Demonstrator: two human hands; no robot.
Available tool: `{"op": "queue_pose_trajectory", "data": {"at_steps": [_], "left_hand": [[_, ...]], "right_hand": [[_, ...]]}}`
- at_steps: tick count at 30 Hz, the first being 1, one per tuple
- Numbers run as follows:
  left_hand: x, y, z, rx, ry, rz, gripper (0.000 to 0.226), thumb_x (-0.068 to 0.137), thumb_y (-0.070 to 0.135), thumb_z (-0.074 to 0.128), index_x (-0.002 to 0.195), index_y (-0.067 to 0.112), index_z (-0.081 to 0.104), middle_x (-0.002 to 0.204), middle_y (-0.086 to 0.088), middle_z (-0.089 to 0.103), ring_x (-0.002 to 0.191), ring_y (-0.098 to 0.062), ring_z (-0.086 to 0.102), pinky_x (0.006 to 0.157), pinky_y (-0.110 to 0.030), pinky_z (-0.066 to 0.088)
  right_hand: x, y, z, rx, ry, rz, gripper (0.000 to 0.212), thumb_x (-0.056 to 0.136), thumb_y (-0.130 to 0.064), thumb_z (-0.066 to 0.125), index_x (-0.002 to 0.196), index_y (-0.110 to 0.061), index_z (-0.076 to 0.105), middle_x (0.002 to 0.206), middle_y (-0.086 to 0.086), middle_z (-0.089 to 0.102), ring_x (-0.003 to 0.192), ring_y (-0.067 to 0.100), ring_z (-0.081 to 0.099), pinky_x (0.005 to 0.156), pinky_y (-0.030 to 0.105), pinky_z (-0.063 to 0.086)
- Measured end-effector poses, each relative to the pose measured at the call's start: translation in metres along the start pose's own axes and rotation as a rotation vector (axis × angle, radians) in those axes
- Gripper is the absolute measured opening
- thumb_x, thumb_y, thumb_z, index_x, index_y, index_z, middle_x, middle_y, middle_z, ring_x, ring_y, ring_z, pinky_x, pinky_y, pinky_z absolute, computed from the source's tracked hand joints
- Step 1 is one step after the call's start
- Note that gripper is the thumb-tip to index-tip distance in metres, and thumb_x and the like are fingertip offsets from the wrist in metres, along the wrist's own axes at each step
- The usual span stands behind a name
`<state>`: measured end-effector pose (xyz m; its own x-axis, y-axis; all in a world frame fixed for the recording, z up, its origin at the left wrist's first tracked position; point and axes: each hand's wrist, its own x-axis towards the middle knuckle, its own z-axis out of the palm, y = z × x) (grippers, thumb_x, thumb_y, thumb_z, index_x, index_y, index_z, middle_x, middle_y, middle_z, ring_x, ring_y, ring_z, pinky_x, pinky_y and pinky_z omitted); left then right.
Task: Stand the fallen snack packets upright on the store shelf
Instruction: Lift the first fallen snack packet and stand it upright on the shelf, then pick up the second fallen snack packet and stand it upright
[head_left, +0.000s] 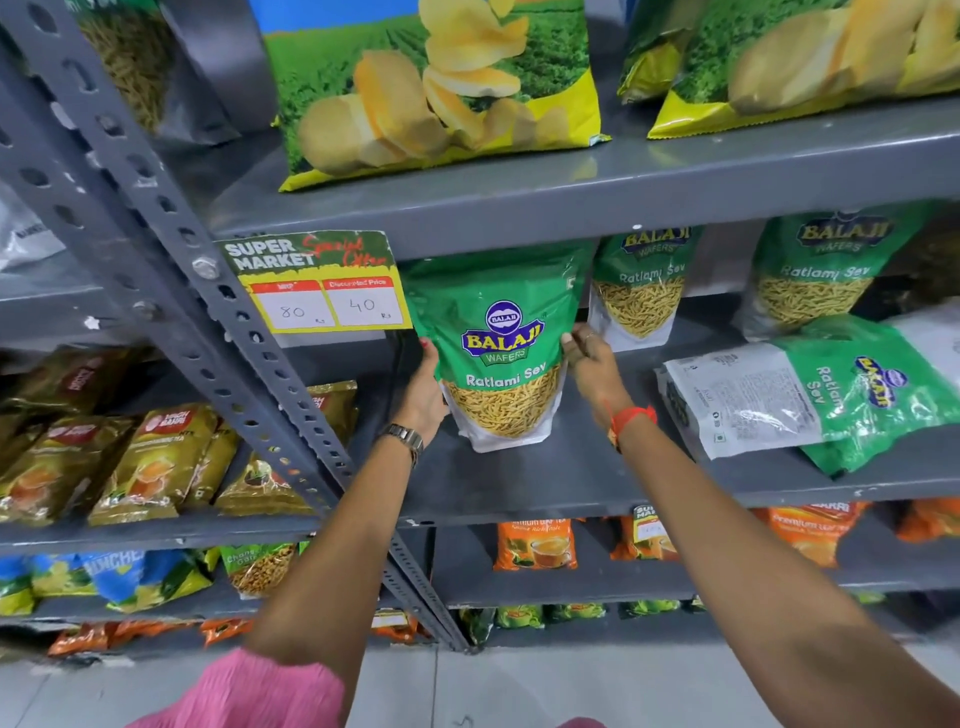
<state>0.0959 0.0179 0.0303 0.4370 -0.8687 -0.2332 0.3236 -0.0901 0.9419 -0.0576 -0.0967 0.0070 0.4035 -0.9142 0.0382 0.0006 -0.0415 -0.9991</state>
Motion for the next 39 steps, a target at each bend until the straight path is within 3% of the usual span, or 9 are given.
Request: {"op": "queue_pose_trajectory", "data": {"at_steps": [6, 13, 19, 23, 25, 27, 32, 36, 39], "left_hand": [[-0.016, 0.001, -0.004, 0.016, -0.025, -0.030, 0.065, 0.091, 0.056, 0.010, 0.140, 0.021, 0.035, 0.147, -0.008, 0.041, 0.132, -0.025, 0.042, 0.108, -0.044, 0.036], [-0.038, -0.016, -0.019, 0.069, -0.028, -0.018, 0.064, 0.091, 0.057, 0.009, 0.140, 0.024, 0.035, 0.145, -0.007, 0.043, 0.131, -0.023, 0.043, 0.096, -0.041, 0.042], [-0.051, -0.022, -0.022, 0.017, -0.002, 0.039, 0.053, 0.092, 0.056, 0.014, 0.129, 0.031, 0.042, 0.141, -0.007, 0.047, 0.127, -0.025, 0.046, 0.099, -0.043, 0.039], [-0.056, -0.044, -0.016, -0.282, 0.437, 0.188, 0.041, 0.094, 0.038, 0.037, 0.122, 0.014, 0.054, 0.111, 0.000, 0.062, 0.101, -0.013, 0.058, 0.091, -0.032, 0.042], [-0.065, -0.067, -0.006, -0.444, 0.750, 0.220, 0.022, 0.091, 0.014, 0.042, 0.082, 0.009, 0.061, 0.071, -0.006, 0.065, 0.058, -0.010, 0.059, 0.060, -0.026, 0.044], [-0.074, -0.101, 0.023, -0.401, 0.848, 0.150, 0.032, 0.082, -0.002, 0.041, 0.053, 0.012, 0.041, 0.052, -0.010, 0.037, 0.042, -0.019, 0.033, 0.046, -0.026, 0.023], [-0.092, -0.172, 0.129, -0.016, 0.562, 0.211, 0.041, 0.079, 0.002, 0.042, 0.047, 0.022, 0.027, 0.051, 0.003, 0.026, 0.051, -0.008, 0.023, 0.051, -0.028, 0.018], [-0.072, -0.157, 0.199, 0.331, 0.149, 0.476, 0.026, 0.072, 0.026, 0.040, 0.049, 0.029, 0.030, 0.045, 0.010, 0.034, 0.046, 0.000, 0.027, 0.049, -0.023, 0.020], [-0.029, -0.121, 0.246, 0.460, 0.172, 0.520, 0.020, 0.076, 0.026, 0.046, 0.057, 0.021, 0.047, 0.060, 0.004, 0.049, 0.055, -0.009, 0.040, 0.054, -0.024, 0.029]], "right_hand": [[-0.027, 0.005, 0.001, -0.016, 0.017, 0.008, 0.031, 0.096, -0.017, 0.042, 0.122, -0.005, 0.054, 0.130, 0.017, 0.057, 0.124, 0.029, 0.051, 0.111, 0.050, 0.036], [-0.072, 0.016, 0.007, -0.048, 0.094, -0.098, 0.027, 0.097, -0.014, 0.040, 0.105, 0.006, 0.056, 0.113, 0.027, 0.062, 0.100, 0.023, 0.054, 0.098, 0.056, 0.042], [-0.093, 0.010, 0.005, 0.032, 0.106, -0.096, 0.025, 0.096, -0.014, 0.040, 0.109, -0.001, 0.059, 0.106, 0.006, 0.062, 0.100, 0.016, 0.056, 0.092, 0.038, 0.049], [-0.101, 0.004, -0.013, 0.215, 0.291, -0.138, 0.022, 0.092, -0.014, 0.050, 0.114, -0.015, 0.057, 0.113, 0.006, 0.061, 0.107, 0.015, 0.057, 0.093, 0.022, 0.047], [-0.102, 0.004, -0.034, 0.316, 0.509, -0.128, 0.016, 0.090, -0.014, 0.053, 0.105, -0.020, 0.056, 0.110, 0.015, 0.063, 0.104, 0.019, 0.058, 0.093, 0.032, 0.046], [-0.099, 0.008, -0.066, 0.347, 0.767, -0.080, 0.012, 0.090, -0.012, 0.052, 0.100, -0.019, 0.055, 0.102, 0.015, 0.062, 0.092, 0.018, 0.058, 0.085, 0.035, 0.046], [-0.090, 0.028, -0.144, 0.236, 0.956, 0.028, 0.025, 0.089, -0.017, 0.053, 0.113, -0.008, 0.053, 0.084, -0.011, 0.054, 0.074, 0.005, 0.052, 0.066, 0.012, 0.046], [-0.078, 0.040, -0.181, 0.259, 0.977, 0.206, 0.038, 0.087, -0.014, 0.058, 0.120, -0.006, 0.041, 0.094, 0.006, 0.053, 0.084, 0.020, 0.051, 0.082, 0.033, 0.043], [-0.067, 0.047, -0.200, 0.457, 0.935, 0.317, 0.038, 0.086, -0.003, 0.058, 0.116, -0.009, 0.036, 0.078, 0.000, 0.046, 0.078, 0.019, 0.051, 0.086, 0.045, 0.049]]}}
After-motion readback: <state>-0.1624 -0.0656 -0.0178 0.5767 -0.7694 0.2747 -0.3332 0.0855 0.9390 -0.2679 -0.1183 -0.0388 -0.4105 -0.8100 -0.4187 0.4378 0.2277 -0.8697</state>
